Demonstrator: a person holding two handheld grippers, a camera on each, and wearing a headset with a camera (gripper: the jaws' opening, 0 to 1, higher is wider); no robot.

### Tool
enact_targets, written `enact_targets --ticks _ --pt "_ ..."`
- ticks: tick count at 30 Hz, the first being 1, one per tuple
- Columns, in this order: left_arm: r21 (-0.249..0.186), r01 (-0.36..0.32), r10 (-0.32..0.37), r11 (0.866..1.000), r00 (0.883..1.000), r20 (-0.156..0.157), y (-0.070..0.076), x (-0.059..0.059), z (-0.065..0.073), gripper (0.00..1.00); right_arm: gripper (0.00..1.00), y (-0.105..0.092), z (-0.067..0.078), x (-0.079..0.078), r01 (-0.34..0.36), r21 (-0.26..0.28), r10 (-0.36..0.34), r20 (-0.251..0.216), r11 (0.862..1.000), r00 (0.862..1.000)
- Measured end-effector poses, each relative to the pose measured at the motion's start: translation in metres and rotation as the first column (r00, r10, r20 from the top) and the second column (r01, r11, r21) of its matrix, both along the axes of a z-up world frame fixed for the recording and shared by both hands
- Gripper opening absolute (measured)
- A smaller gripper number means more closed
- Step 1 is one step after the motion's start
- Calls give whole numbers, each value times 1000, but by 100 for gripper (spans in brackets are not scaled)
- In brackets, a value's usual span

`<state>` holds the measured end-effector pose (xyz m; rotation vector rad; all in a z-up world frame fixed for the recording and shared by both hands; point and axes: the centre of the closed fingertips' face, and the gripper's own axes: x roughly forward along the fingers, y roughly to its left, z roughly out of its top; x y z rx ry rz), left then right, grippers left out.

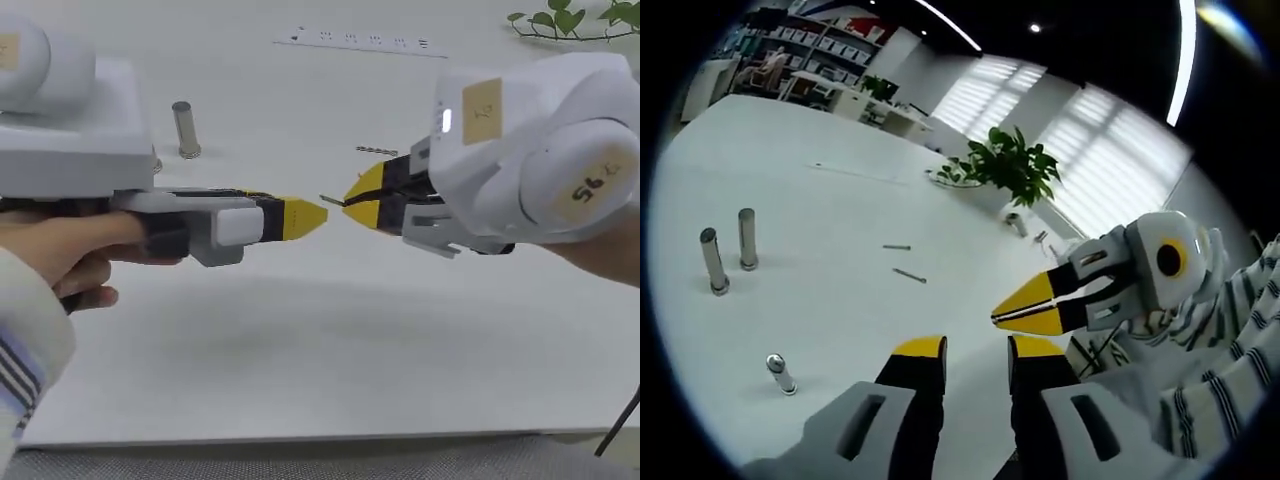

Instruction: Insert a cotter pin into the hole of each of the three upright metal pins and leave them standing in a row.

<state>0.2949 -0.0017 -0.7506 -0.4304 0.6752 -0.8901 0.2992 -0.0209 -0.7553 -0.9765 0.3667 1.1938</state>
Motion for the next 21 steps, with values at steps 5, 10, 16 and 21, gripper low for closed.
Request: enact_targets --ticks 5,10,16,21 --pt "-29 10 -10 1000 1000 -16 -5 0 4 20 1 3 -1 -2 -6 5 6 4 1000 1000" --pt "-51 17 -19 999 999 -35 -8 -2 5 16 1 6 -1 -2 -12 8 12 8 1000 1000" --pt "-65 33 -35 997 999 -41 -13 -6 9 15 1 11 0 -3 -18 20 18 10 1000 1000" --pt "-79 31 -36 996 998 -56 -14 -6 10 14 1 14 0 -4 -28 27 27 20 999 999"
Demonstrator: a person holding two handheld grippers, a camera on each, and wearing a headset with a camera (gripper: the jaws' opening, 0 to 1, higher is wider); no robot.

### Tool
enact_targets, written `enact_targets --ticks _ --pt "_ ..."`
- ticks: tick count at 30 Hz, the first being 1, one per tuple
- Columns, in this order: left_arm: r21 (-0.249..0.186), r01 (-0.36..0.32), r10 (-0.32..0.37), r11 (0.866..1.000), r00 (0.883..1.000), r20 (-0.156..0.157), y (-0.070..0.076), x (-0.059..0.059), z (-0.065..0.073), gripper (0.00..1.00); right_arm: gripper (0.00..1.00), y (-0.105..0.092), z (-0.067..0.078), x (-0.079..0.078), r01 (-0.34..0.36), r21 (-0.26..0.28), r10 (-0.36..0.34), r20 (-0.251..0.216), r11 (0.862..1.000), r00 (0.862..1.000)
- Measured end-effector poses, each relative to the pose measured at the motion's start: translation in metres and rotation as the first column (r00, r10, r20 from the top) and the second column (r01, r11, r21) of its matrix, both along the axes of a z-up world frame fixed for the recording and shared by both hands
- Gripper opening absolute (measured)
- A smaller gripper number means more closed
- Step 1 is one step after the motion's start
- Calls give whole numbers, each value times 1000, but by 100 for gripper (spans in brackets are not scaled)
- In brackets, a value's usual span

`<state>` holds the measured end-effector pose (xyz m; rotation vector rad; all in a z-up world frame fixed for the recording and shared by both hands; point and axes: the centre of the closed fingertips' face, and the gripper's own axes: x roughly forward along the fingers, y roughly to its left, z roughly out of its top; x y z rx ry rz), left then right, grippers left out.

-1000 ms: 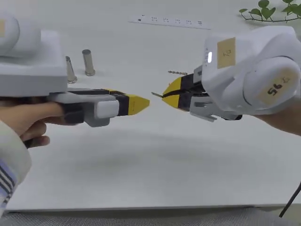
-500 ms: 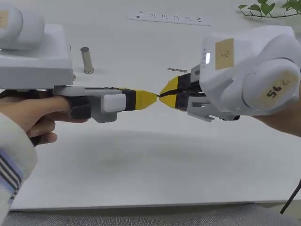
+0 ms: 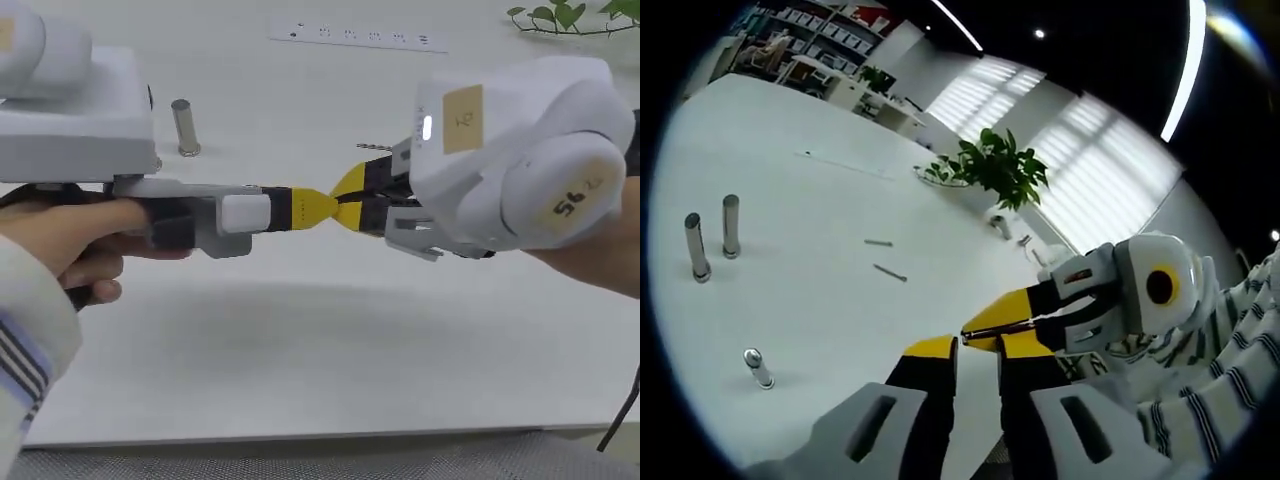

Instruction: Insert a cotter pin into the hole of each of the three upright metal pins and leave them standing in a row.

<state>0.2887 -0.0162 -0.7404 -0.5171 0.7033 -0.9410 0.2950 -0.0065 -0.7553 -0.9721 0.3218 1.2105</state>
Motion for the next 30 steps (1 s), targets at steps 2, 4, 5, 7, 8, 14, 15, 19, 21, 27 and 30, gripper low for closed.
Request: enact_targets --ticks 2,4,5,7,8,14,15,19,21,27,30 --pt "-5 0 0 1000 1000 -3 2 2 0 13 2 0 0 0 2 4 -2 1 1000 1000" --pt "-3 0 0 1000 1000 -4 3 2 -1 13 2 1 -1 -1 5 7 -5 -2 1000 1000" --pt "-3 -1 1 1000 1000 -6 4 2 -1 13 2 1 -1 -1 5 8 -5 -1 1000 1000" --pt "-4 0 0 1000 1000 -10 4 2 -2 13 2 0 -1 -1 8 9 -8 2 1000 1000" --pt "-5 0 0 1000 1000 -15 4 2 -3 13 2 0 -1 -1 8 10 -8 3 1000 1000" --pt "-9 -5 4 1000 999 -35 6 4 -5 12 2 0 -2 -3 8 8 -8 4 1000 1000" --pt "-9 -6 6 1000 999 -38 6 4 -5 11 2 0 -2 -3 8 9 -8 4 1000 1000" --pt "-8 -20 19 1000 998 -59 8 6 -8 8 2 0 -1 -3 10 11 -10 4 1000 1000" --pt "-8 -26 26 1000 997 -66 7 5 -7 6 2 0 -1 -3 10 13 -10 5 1000 1000" --pt "-2 -40 40 999 996 -83 7 5 -8 1 2 1 0 -4 7 14 -7 6 1000 1000" --pt "6 -37 37 999 996 -78 8 5 -9 1 2 1 -1 -4 5 12 -5 4 1000 1000"
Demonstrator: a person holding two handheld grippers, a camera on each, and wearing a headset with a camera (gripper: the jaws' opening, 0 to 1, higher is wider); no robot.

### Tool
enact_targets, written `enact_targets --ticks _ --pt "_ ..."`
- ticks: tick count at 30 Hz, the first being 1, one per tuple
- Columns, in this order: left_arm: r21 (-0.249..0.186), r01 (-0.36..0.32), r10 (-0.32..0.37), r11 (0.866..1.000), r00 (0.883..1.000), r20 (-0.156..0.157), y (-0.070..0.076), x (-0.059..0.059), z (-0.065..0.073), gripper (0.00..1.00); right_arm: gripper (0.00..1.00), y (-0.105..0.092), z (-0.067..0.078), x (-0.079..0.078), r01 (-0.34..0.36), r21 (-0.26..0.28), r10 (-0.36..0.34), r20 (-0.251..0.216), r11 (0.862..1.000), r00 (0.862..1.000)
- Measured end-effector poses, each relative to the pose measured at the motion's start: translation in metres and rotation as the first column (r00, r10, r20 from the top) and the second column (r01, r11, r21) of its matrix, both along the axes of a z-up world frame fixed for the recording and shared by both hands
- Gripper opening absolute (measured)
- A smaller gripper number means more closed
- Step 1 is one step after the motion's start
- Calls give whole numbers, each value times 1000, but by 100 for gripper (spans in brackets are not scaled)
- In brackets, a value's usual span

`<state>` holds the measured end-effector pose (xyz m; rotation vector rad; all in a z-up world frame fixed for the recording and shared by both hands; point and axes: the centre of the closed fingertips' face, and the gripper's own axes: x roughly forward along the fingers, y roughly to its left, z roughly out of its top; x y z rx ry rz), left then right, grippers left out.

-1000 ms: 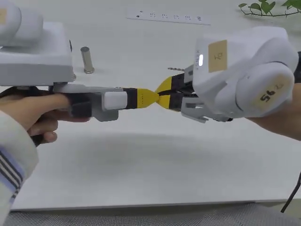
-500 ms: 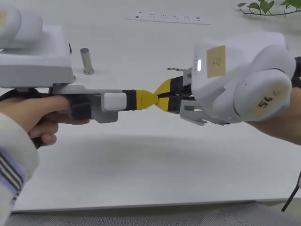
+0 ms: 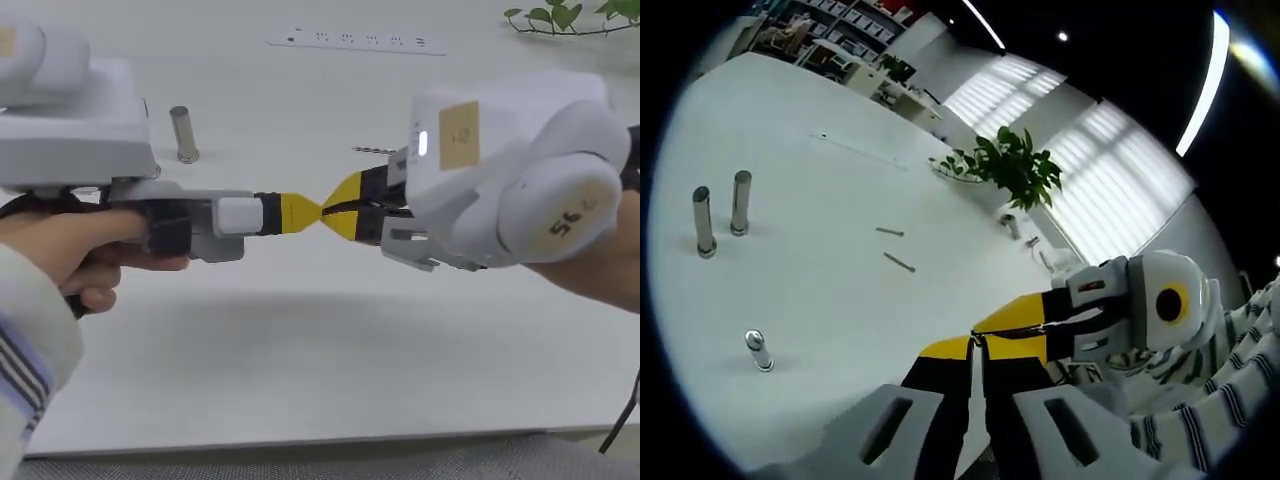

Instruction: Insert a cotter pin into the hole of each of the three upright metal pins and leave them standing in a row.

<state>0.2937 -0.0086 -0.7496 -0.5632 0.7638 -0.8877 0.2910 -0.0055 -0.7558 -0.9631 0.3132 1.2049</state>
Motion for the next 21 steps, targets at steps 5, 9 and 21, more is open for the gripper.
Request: enact_targets --ticks 5,9,21 --pt "32 9 -10 999 1000 30 0 -1 -2 0 2 0 -2 -1 -4 -5 4 -2 1000 1000" --pt "58 17 -22 998 997 78 1 -1 -1 0 2 1 -2 -1 -11 -4 11 1 1000 1000" --pt "67 9 -16 998 995 103 4 3 -2 0 4 1 0 -1 -67 -11 67 32 998 997"
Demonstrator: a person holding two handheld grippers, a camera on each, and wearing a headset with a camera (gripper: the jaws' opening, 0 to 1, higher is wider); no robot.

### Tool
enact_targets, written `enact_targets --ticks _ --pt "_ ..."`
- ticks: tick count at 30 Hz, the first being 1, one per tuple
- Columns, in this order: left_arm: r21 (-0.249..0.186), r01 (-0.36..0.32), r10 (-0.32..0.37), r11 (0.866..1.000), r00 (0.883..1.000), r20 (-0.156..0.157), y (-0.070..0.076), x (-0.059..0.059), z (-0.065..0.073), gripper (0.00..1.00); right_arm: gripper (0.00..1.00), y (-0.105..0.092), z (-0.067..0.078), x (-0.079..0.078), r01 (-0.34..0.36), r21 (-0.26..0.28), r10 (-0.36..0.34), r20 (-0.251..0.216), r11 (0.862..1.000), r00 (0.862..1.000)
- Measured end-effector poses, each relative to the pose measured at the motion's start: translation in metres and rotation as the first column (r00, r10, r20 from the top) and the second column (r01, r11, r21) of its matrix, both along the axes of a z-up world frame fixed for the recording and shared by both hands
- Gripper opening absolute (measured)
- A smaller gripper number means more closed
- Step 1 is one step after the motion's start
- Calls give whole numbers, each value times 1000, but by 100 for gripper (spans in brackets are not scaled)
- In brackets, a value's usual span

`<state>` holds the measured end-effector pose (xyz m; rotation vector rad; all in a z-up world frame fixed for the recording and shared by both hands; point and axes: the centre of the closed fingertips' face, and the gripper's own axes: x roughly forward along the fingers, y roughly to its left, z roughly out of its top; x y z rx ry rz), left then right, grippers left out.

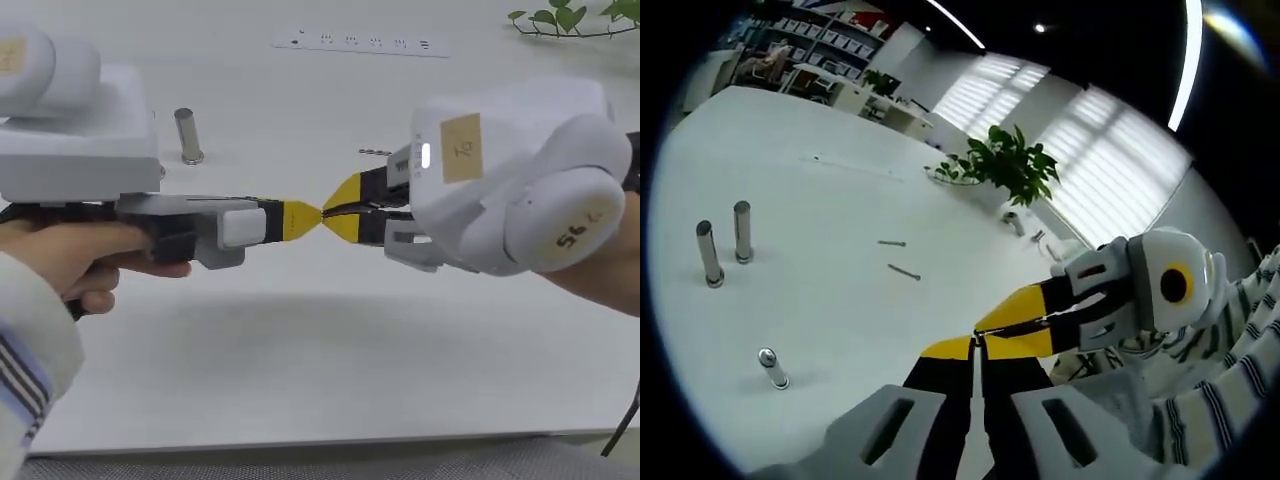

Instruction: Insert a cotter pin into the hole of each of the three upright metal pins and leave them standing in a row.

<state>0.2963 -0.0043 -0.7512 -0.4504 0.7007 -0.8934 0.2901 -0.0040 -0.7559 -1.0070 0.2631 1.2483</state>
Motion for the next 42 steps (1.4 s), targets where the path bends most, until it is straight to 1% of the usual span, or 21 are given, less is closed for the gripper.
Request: enact_targets --ticks 6,10,12,13,14,16,18,19,21,22,24,27,28,31,32,34,35,36,40,41,42 --pt "11 -4 4 1000 1000 7 3 -1 -2 0 15 -1 4 1 7 30 -6 -6 1000 1000" --pt "42 25 -26 999 999 38 6 -4 -4 0 17 -4 4 1 32 56 -29 -64 998 998" --pt "55 47 -51 997 996 69 7 -7 -2 0 17 -4 3 -1 52 79 -41 -125 996 991" --pt "87 49 -60 995 990 130 7 -7 1 0 17 -5 4 0 56 90 -43 -144 994 989" --pt "100 62 -77 993 985 154 7 -8 3 0 17 -6 4 1 63 100 -47 -151 993 987" --pt "106 75 -92 992 983 162 9 -12 4 0 17 -7 4 0 77 116 -54 -196 990 979" --pt "129 109 -135 986 968 212 9 -16 6 0 17 -6 5 -3 92 141 -54 -250 986 967" --pt "135 118 -147 984 963 225 8 -18 7 0 17 -6 5 -5 102 153 -55 -287 983 956" --pt "152 149 -184 977 951 247 6 -24 8 0 17 -5 4 -7 101 168 -44 -313 981 949" --pt "178 158 -205 971 934 292 6 -24 10 0 17 -6 3 -7 99 165 -42 -317 981 947" --pt "200 182 -241 963 911 334 5 -27 11 0 17 -4 2 -12 85 169 -23 -339 982 941" --pt "199 193 -252 961 907 337 8 -27 11 0 17 -2 1 -17 69 178 -1 -358 982 934" --pt "201 205 -264 958 901 343 7 -28 11 0 16 -1 2 -19 66 181 5 -364 981 931" --pt "240 242 -323 940 858 400 7 -33 12 0 16 1 1 -22 61 184 13 -378 981 926" --pt "242 243 -325 939 857 401 7 -33 13 0 15 2 1 -24 59 187 18 -385 981 923" --pt "250 249 -336 936 845 415 6 -34 14 0 15 3 0 -24 58 186 19 -388 981 921" --pt "256 253 -344 933 832 434 5 -33 16 0 15 4 -1 -25 51 177 22 -384 983 923" --pt "260 254 -348 932 827 442 5 -33 16 0 14 4 -2 -26 46 171 23 -381 984 924" --pt "274 280 -379 920 813 442 6 -36 15 0 13 7 -2 -30 34 174 38 -391 984 920" --pt "288 289 -395 913 804 444 5 -38 14 0 12 8 -3 -32 31 174 41 -395 984 918" --pt "292 307 -416 906 776 473 3 -41 16 0 11 8 -3 -33 23 170 47 -396 985 917"
